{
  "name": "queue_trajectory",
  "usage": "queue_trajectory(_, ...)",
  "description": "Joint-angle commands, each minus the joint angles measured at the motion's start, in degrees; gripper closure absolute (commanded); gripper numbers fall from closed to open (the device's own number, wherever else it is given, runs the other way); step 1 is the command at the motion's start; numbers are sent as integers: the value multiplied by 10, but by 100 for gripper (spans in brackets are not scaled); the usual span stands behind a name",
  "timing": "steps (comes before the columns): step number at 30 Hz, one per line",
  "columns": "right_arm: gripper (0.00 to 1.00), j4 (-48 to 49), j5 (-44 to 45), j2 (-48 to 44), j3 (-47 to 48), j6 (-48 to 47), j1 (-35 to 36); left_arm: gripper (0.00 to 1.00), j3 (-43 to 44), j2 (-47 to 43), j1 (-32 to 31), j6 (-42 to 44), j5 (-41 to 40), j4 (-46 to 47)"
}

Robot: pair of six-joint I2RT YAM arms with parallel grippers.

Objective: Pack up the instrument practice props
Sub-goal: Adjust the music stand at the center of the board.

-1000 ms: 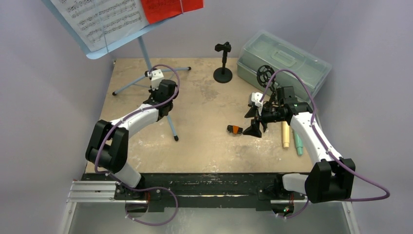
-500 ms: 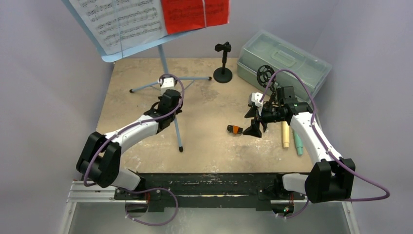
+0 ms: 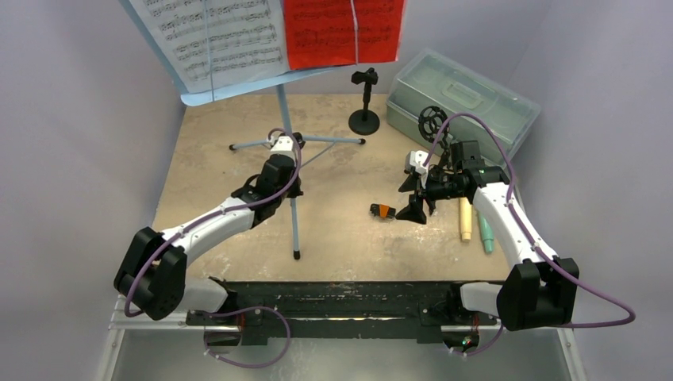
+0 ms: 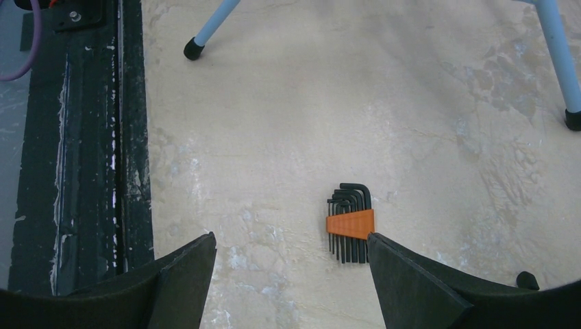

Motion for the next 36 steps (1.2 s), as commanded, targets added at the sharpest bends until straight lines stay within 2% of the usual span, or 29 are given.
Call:
queue_trajectory(1,16,-6,-13,-5,0,-9,-2,100,-1,9,-9,43,134,60)
queue_trajectory(11,16,-6,-10,-6,0,-9,-1,100,76,97,-9,86,182,85)
queue_trajectory(19,16,-6,-9,-6,0,-11,-2,99,112,171,-9,72,234,126)
queue_trajectory(22,16,-6,-7,-6,1,-11,-1,87,121,179,-9,66,235,126)
queue_trajectory(24,16,-6,-6,-6,1,-11,-2,71,120,169,-9,61,217,118)
queue_trajectory(27,16,-7,-6,-9,1,-14,-2,52,110,129,-9,61,188,103)
queue_trajectory(29,16,-11,-8,-10,2,-19,-2,45,90,95,-9,61,176,98)
queue_trajectory(36,16,-42,-17,-17,8,-55,-3,29,-5,-31,-8,39,165,86)
